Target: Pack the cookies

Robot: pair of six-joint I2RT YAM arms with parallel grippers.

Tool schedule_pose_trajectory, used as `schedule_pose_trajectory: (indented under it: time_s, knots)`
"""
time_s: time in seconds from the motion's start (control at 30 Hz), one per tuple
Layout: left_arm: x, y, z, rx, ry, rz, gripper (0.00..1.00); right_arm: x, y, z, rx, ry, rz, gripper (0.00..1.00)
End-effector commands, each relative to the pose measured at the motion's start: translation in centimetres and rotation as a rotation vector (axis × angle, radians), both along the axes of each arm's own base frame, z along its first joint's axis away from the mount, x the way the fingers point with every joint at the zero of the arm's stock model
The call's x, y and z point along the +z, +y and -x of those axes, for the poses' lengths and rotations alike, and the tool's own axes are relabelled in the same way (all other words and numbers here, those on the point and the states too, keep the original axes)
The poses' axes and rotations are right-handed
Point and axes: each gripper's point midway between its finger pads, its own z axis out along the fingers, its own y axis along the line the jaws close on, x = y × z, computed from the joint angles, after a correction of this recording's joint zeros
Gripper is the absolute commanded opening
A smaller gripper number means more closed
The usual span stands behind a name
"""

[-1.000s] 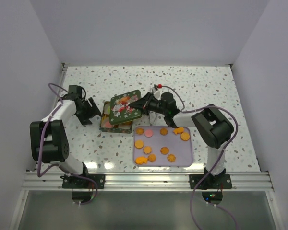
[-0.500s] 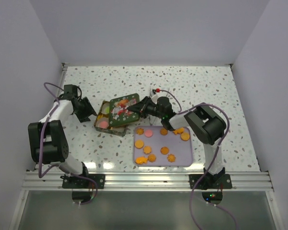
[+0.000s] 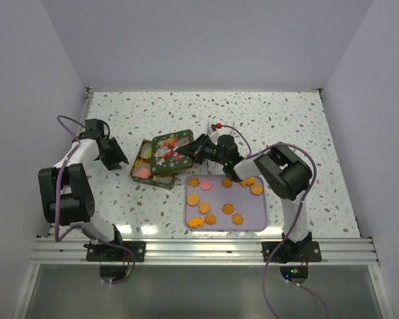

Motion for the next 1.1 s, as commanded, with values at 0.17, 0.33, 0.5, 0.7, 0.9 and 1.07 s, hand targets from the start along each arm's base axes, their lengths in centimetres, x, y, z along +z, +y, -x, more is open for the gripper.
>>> schedule_pose_trajectory:
  time_s: [0.17, 0.33, 0.5, 0.7, 0.9, 1.07]
  knots:
    - [-4.3, -1.1, 2.7, -0.024, 0.073, 0.059, 0.33, -1.4, 0.0, 0.3, -0.022, 0.023, 0.004, 0.00]
    - [-4.2, -2.3, 3.5, -0.030, 0.066, 0.093, 0.30, -2.3, 0.9, 0.9, -0.004, 0.040, 0.011, 0.01]
    - [-4.2, -4.2, 4.3, -0.057, 0.065, 0.116, 0.29, -3.0, 0.9, 1.3, 0.000, 0.050, 0.032, 0.13]
    - [-3.7, -5.9, 4.7, -0.082, 0.061, 0.127, 0.29, -3.6, 0.6, 1.6, 0.004, 0.059, 0.044, 0.41]
    - [-3.8, -6.3, 5.2, -0.083, 0.063, 0.139, 0.28, -4.1, 0.3, 2.4, 0.023, 0.065, 0.094, 0.76]
    - [-3.7, -6.5, 5.4, -0.080, 0.058, 0.146, 0.28, -4.4, -0.2, 3.0, 0.037, 0.070, 0.137, 0.80]
